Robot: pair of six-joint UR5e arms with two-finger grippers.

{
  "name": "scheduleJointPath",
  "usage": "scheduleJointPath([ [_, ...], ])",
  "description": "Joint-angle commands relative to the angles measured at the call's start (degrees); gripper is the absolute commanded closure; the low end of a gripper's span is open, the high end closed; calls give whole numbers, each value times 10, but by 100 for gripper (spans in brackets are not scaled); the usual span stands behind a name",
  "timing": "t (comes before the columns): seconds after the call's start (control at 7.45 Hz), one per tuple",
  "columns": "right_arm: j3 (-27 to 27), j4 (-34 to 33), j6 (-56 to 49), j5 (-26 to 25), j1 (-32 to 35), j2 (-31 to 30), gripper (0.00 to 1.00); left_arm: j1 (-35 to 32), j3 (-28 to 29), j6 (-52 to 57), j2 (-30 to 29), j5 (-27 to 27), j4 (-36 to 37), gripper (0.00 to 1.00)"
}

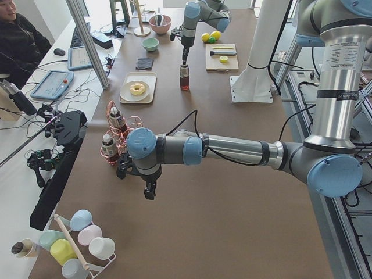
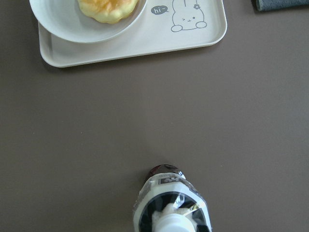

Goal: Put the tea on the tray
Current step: 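Lower the right gripper and grasp the tea bottle cap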

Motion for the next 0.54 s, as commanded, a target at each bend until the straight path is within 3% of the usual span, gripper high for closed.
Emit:
scheduleJointPath([
  [0.0,1,10,-4,18,31,5,100,2,1,0,-1,0,-2,2],
  [0.4,-6,6,-85,58,98,4,100,3,0,0,-3,-1,-2,2],
])
